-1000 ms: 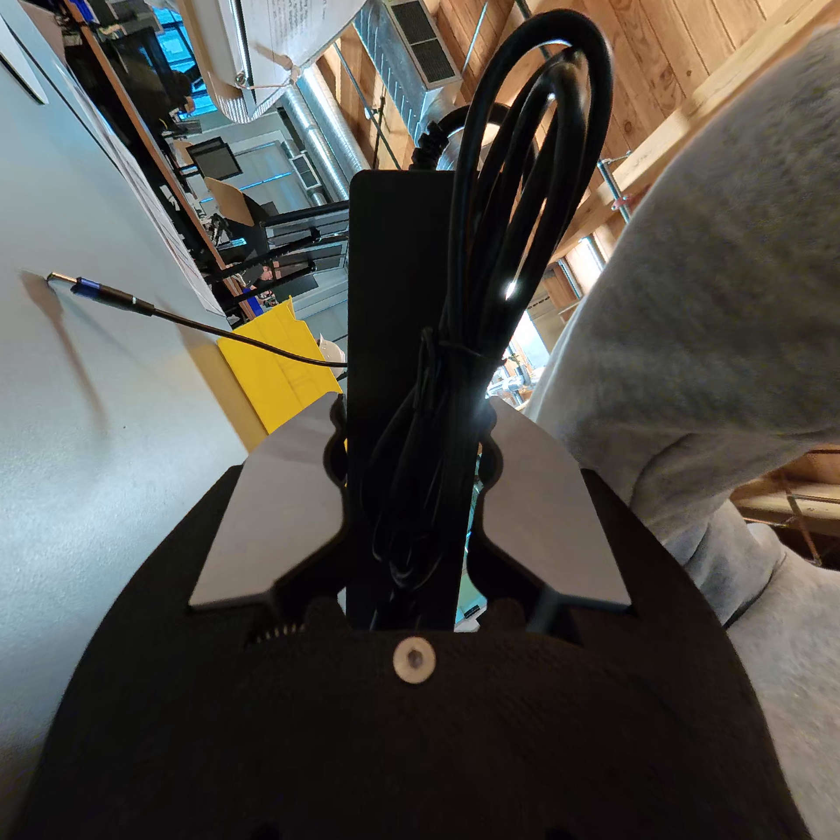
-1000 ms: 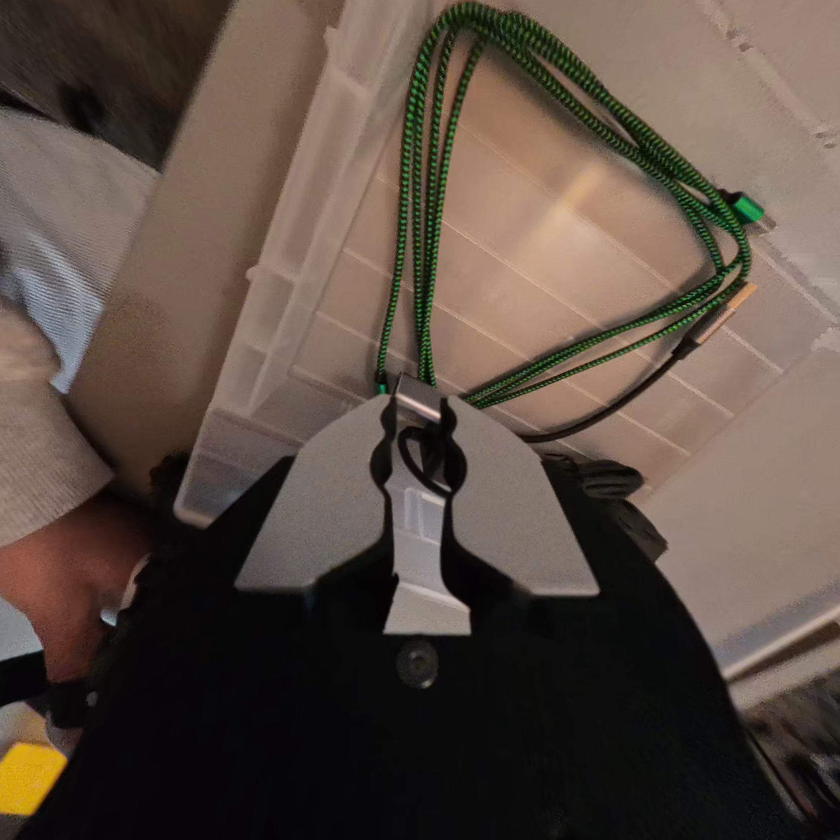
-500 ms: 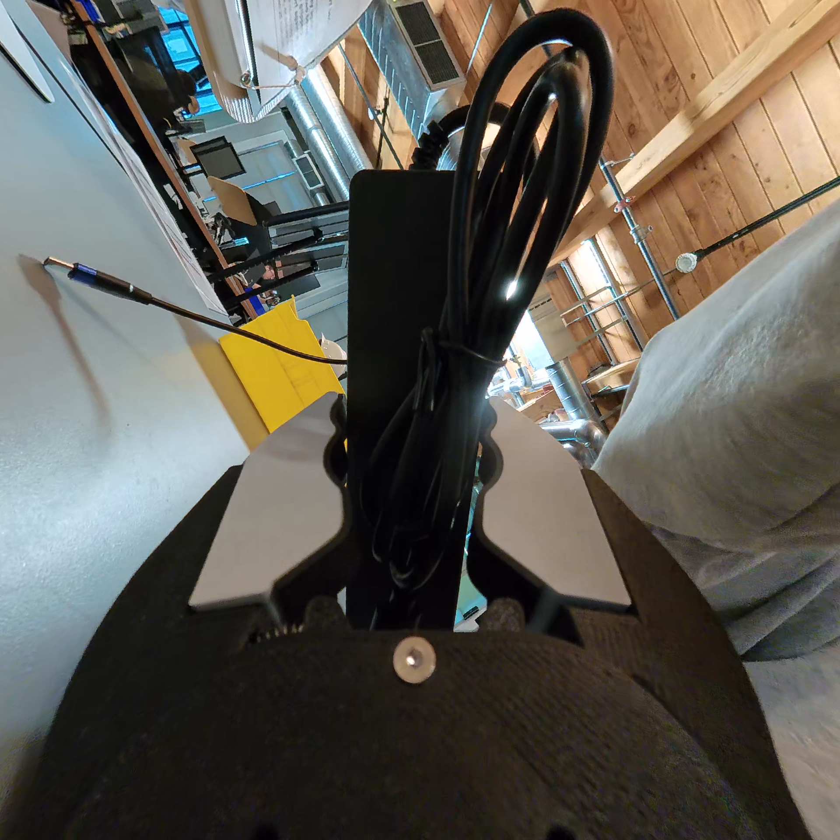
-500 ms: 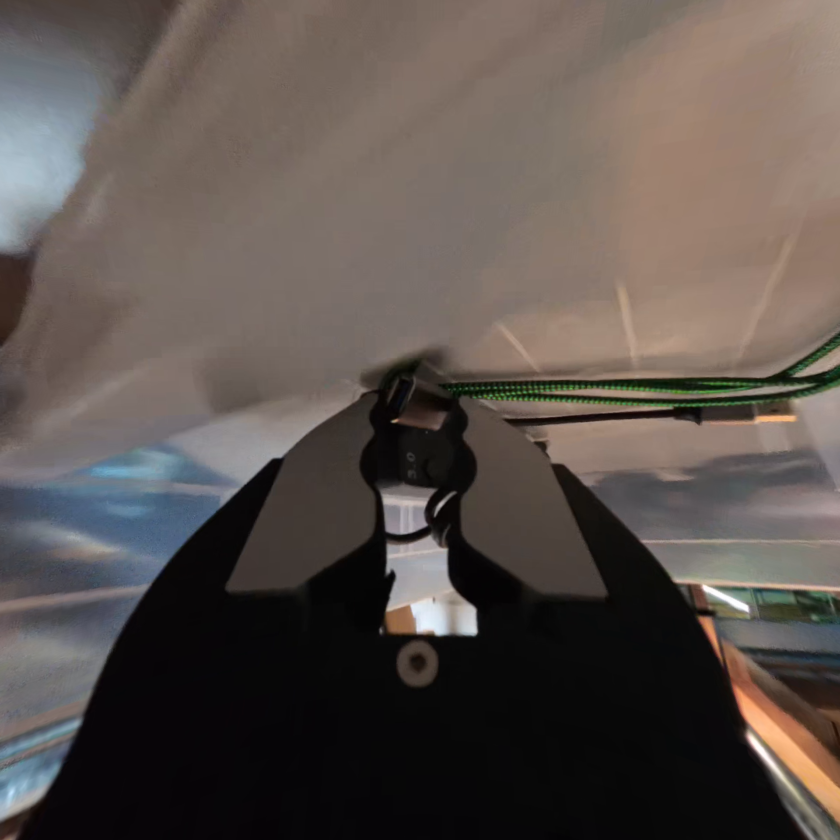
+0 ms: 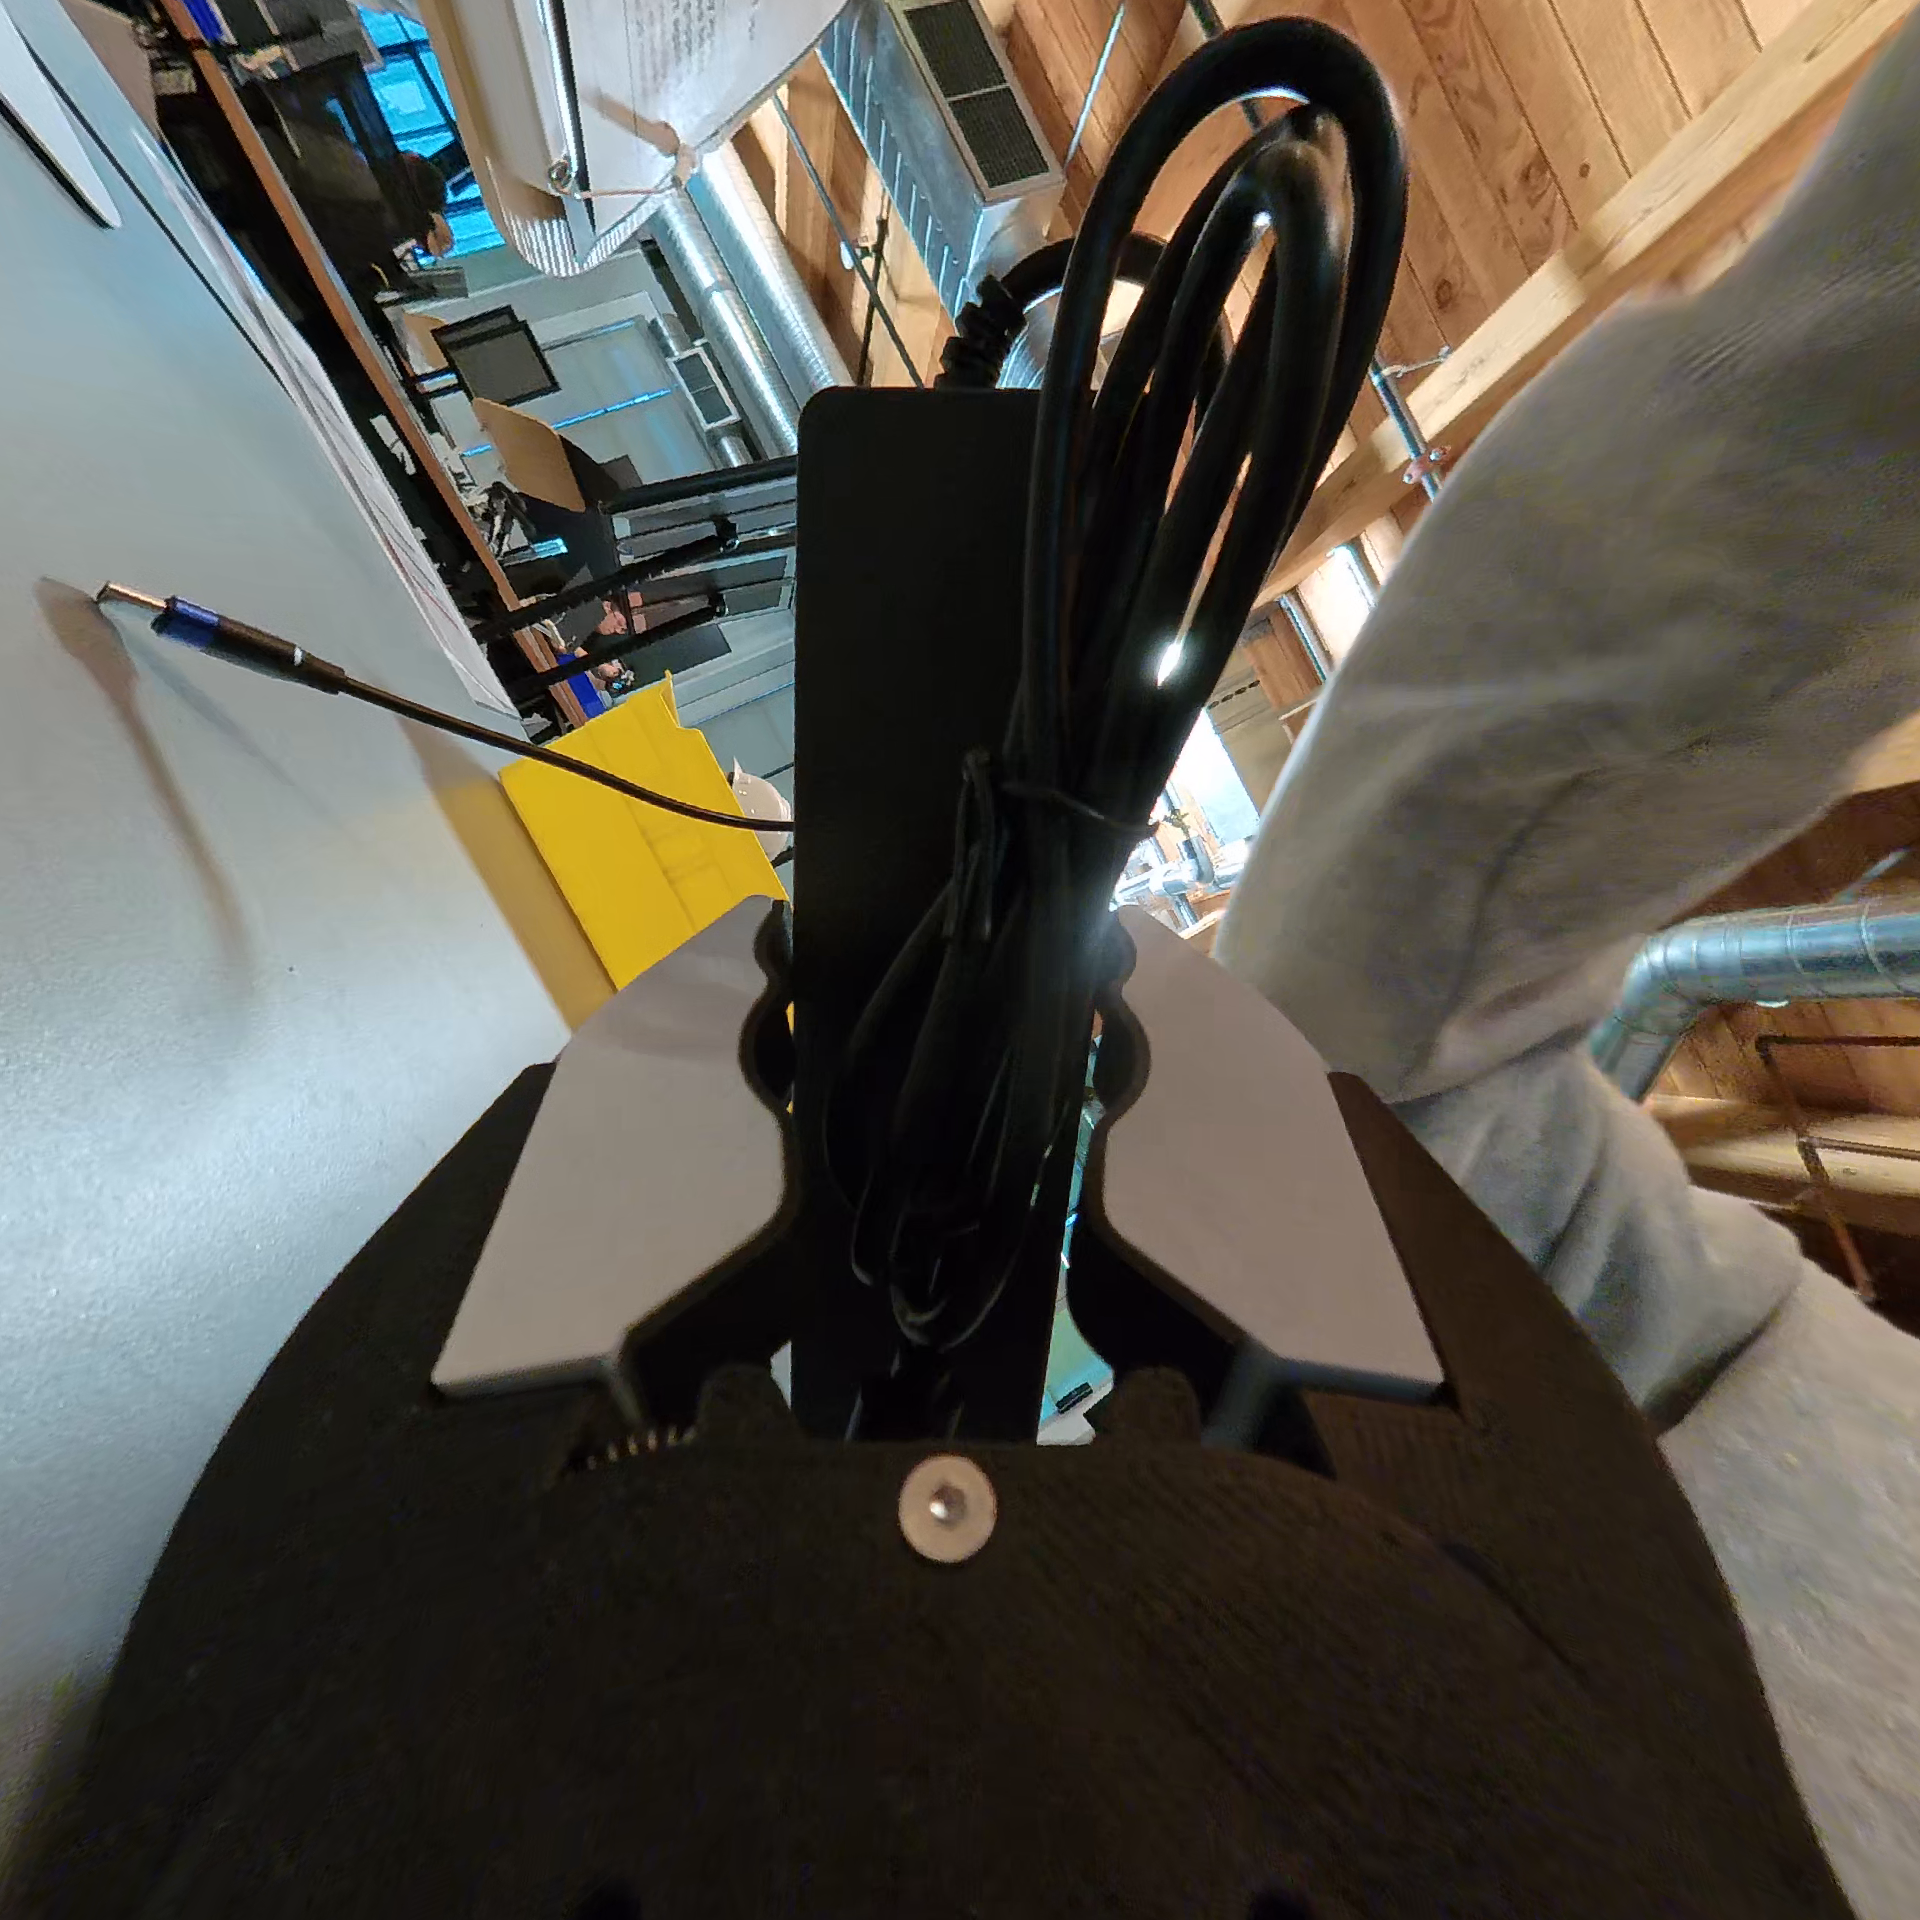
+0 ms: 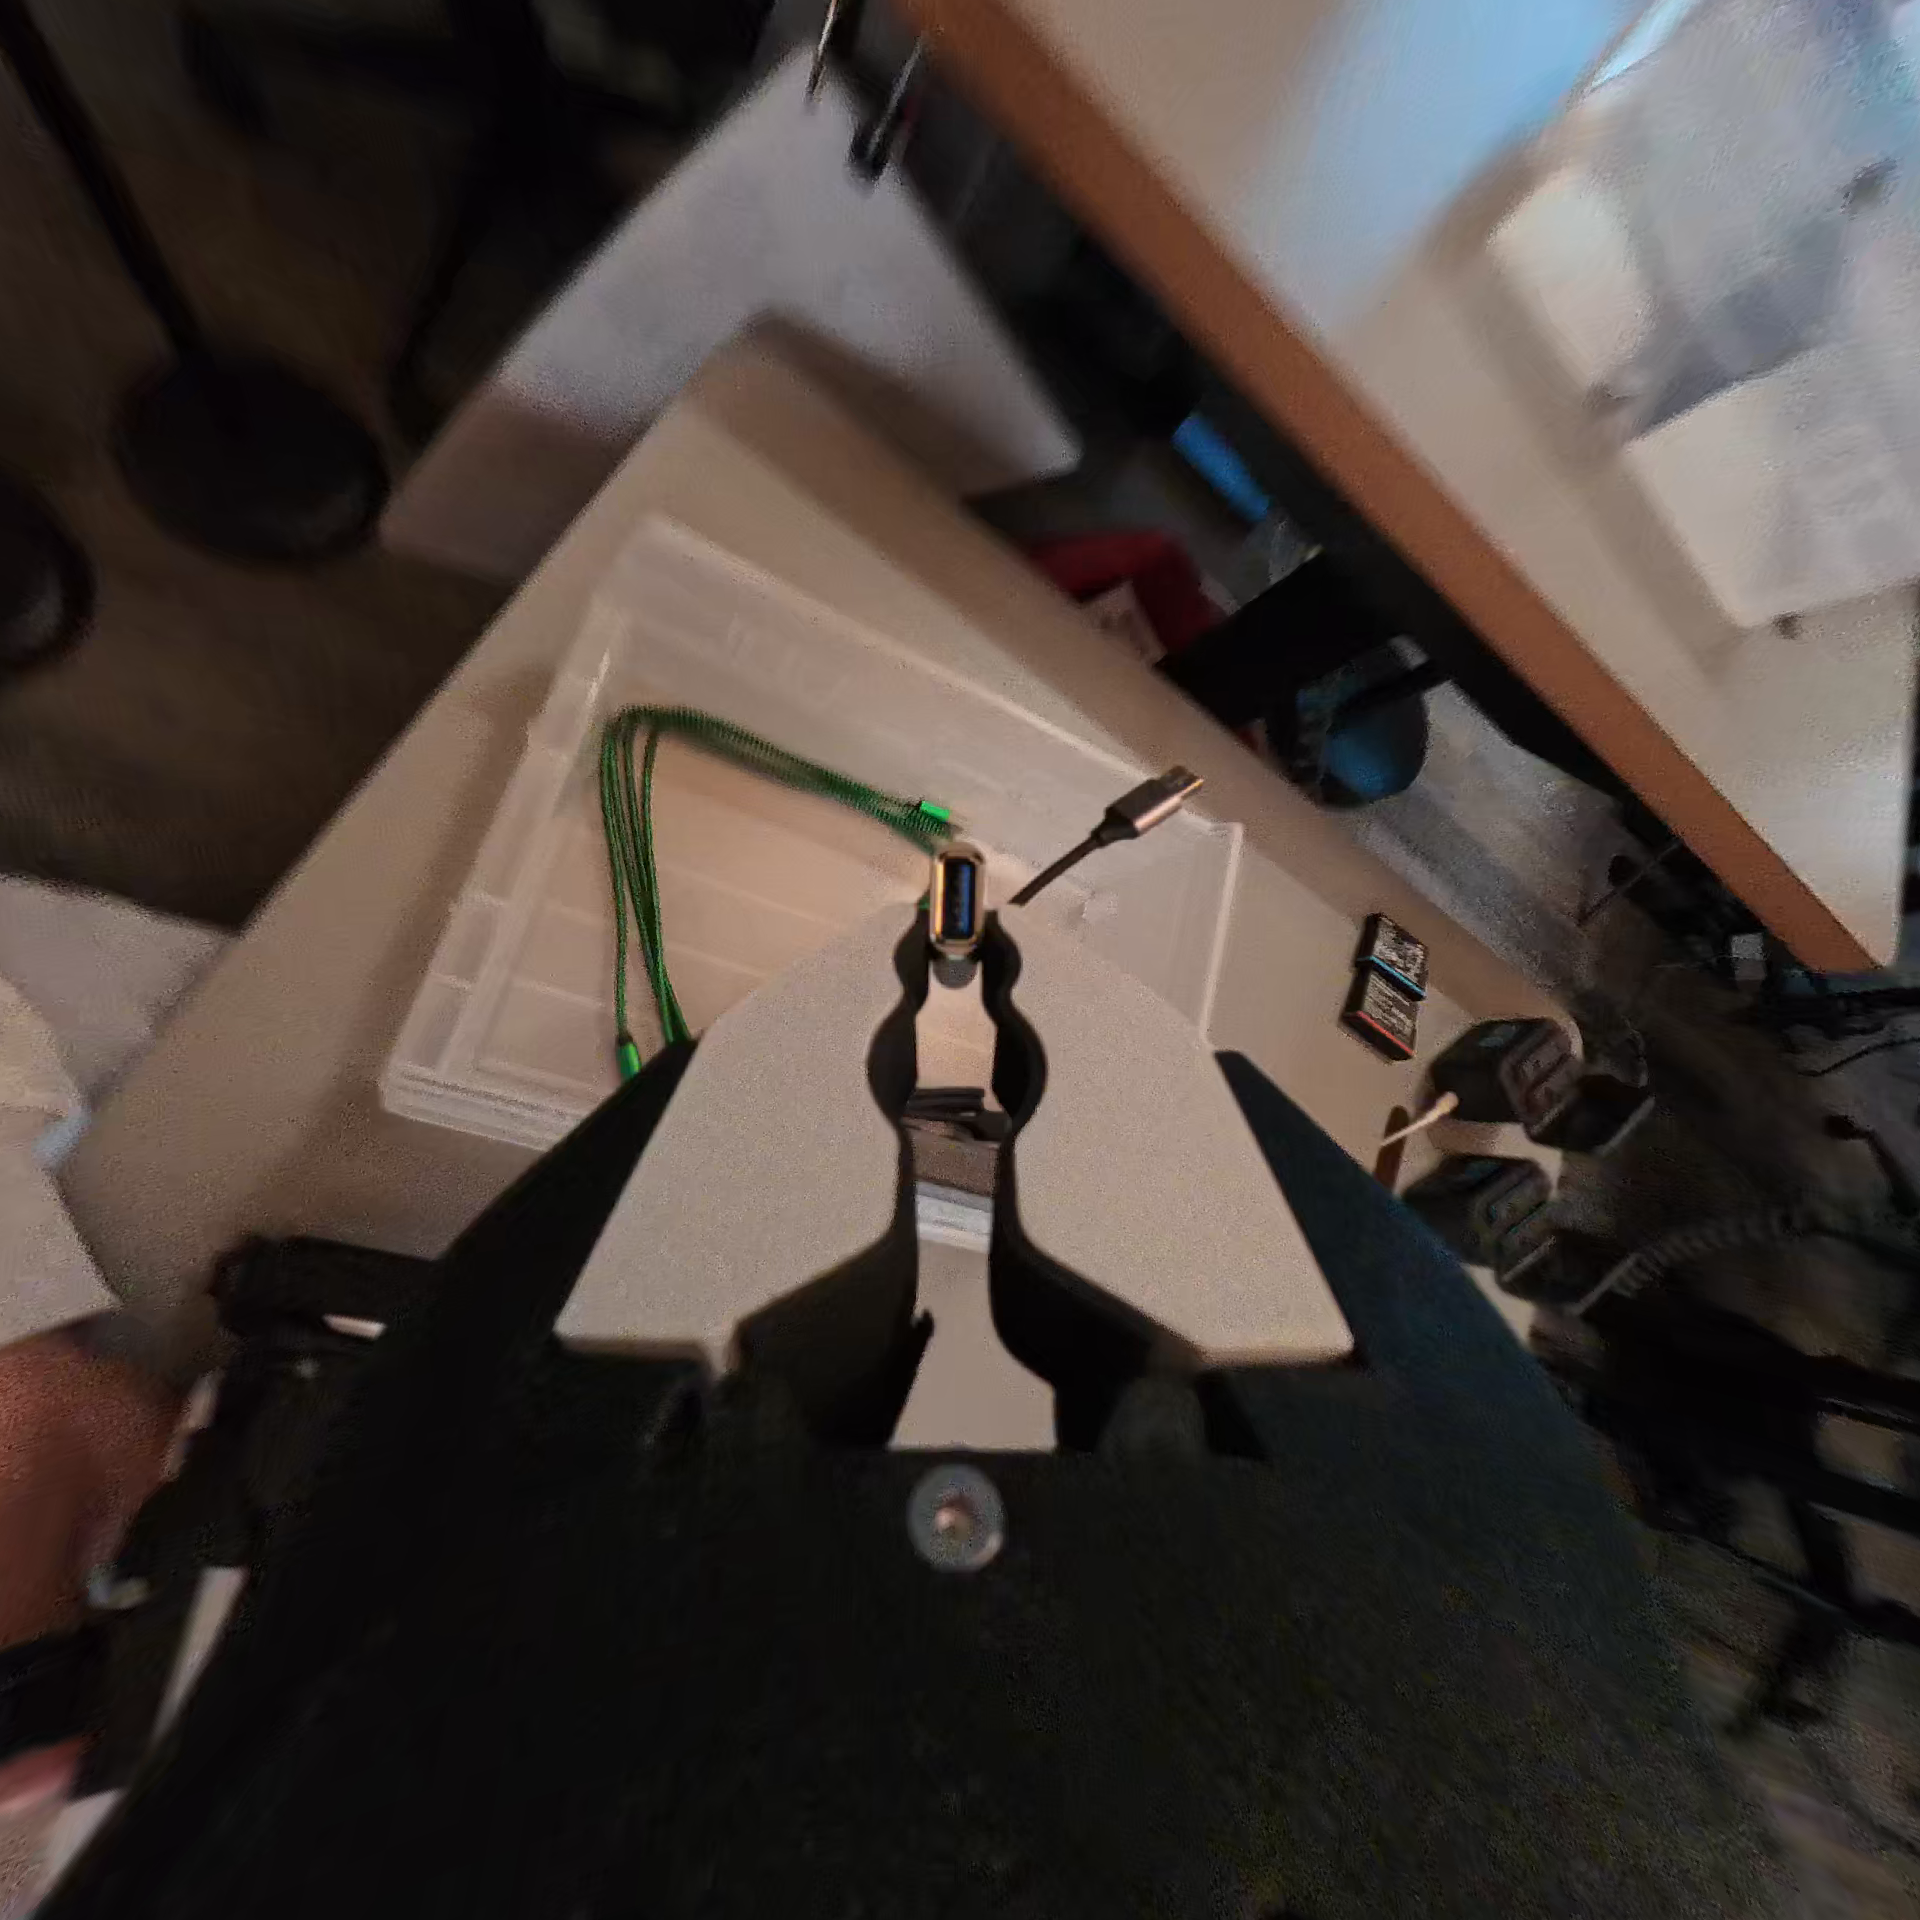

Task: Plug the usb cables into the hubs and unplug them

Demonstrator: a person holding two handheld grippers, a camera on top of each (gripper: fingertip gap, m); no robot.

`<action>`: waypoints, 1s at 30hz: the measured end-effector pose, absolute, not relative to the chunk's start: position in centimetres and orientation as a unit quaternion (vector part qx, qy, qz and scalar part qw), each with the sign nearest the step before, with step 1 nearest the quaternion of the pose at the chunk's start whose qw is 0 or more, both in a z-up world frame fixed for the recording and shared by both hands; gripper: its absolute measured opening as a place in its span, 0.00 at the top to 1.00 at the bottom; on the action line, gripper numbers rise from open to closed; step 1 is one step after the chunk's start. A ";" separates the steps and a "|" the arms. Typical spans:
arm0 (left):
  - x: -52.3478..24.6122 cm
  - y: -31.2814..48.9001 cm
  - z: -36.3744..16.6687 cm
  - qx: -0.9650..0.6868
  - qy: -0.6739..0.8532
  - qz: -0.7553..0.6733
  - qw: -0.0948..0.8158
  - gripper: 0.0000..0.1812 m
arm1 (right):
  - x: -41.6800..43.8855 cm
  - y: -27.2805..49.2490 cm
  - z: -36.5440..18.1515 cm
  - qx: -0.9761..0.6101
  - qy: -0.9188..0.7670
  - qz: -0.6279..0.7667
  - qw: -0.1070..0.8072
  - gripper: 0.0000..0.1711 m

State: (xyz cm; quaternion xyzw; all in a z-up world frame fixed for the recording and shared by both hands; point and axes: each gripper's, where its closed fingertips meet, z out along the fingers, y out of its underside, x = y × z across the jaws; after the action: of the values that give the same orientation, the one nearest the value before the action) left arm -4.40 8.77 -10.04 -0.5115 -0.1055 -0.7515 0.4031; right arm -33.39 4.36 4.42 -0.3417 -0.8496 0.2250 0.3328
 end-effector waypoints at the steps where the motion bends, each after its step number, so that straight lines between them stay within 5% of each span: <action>1: -4.4 8.8 -10.0 -0.511 -0.106 -0.752 0.403 0.69 | -32.0 4.9 5.9 -0.357 -0.826 0.260 0.350 0.94; 8: -4.5 8.8 -10.0 -0.511 -0.107 -0.750 0.406 0.69 | -17.1 5.4 9.6 -0.402 -0.706 0.375 0.446 0.95; 19: -4.9 8.8 -9.6 -0.500 -0.101 -0.744 0.432 0.69 | 3.6 2.2 4.5 -0.474 -0.518 0.449 0.553 0.95; 30: -6.0 9.9 -9.7 -0.498 -0.118 -0.732 0.449 0.69 | 11.0 1.5 -2.7 -0.522 -0.396 0.614 0.440 0.95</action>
State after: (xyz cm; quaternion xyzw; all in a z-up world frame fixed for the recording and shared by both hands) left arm -6.03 9.89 -9.68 -0.4983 -0.1178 -0.7323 0.4489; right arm 10.99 1.53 -2.68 -0.5220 -0.3959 0.6145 0.4396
